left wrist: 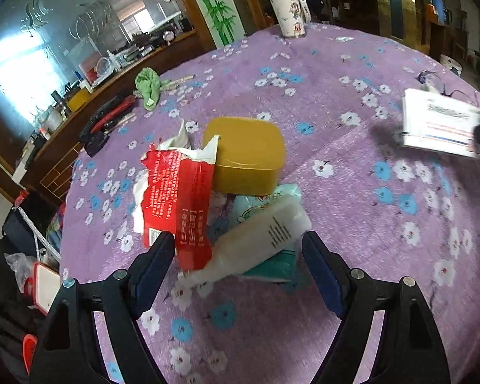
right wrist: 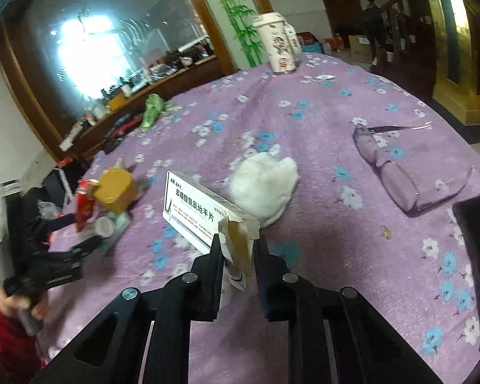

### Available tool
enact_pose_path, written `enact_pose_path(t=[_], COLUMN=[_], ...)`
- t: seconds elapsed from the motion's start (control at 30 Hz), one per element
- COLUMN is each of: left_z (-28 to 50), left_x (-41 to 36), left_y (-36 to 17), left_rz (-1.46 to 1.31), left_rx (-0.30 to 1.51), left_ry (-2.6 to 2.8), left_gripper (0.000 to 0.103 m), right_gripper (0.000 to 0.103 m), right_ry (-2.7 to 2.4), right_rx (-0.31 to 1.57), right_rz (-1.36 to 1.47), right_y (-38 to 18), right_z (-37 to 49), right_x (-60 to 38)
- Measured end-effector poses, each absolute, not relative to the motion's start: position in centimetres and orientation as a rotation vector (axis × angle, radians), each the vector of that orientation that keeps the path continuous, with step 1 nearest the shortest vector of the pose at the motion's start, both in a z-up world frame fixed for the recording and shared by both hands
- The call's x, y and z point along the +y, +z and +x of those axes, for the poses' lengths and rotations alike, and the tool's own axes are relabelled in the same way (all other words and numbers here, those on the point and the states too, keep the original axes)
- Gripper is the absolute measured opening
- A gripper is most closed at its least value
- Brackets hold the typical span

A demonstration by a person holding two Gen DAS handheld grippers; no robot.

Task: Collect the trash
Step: 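Grasp the long white medicine box with the right tool while the left tool grasps the red wrapper, then lift the red wrapper with the left tool while the right tool holds the white box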

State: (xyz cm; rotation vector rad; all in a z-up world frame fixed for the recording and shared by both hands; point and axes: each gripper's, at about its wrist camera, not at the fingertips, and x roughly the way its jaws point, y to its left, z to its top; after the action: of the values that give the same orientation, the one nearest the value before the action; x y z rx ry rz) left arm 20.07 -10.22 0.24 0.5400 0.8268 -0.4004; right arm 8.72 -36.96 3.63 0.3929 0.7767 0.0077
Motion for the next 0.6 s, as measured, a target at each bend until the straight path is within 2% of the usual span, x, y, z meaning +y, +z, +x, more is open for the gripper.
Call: enact_pose_path(t=[0.03, 0.07, 0.1, 0.17, 0.27, 0.6], left_z=[20.2, 20.3, 20.3, 20.2, 19.5, 16.7], left_x=[-10.2, -10.2, -10.2, -9.9, -9.6, -7.7], left_y=[0.0, -0.2, -0.4, -0.5, -0.6, 0.0], left_rz=[0.542, 0.549, 0.553, 0.517, 0.489, 0.294], left_rx=[0.829, 0.826, 0.829, 0.848, 0.858, 0.878], left_ry=[-0.399, -0.386, -0.376, -0.396, -0.4, -0.366], left_gripper=[0.075, 0.065, 0.061, 0.045, 0.034, 0.033], right_gripper=[0.019, 0.019, 0.019, 0.019, 0.019, 0.019], right_ry=[0.018, 0.032, 0.043, 0.057, 0.082, 0.172], right_rx=[0.773, 0.769, 0.766, 0.764, 0.765, 0.789], right_rz=[0.393, 0.396, 0.398, 0.395, 0.389, 0.347], right_y=[3.8, 3.9, 4.0, 4.1, 4.1, 3.6], right_z=[8.6, 8.4, 8.3, 8.2, 8.2, 8.2], right_x=[-36.8, -36.6, -36.4, -36.0, -35.3, -31.4])
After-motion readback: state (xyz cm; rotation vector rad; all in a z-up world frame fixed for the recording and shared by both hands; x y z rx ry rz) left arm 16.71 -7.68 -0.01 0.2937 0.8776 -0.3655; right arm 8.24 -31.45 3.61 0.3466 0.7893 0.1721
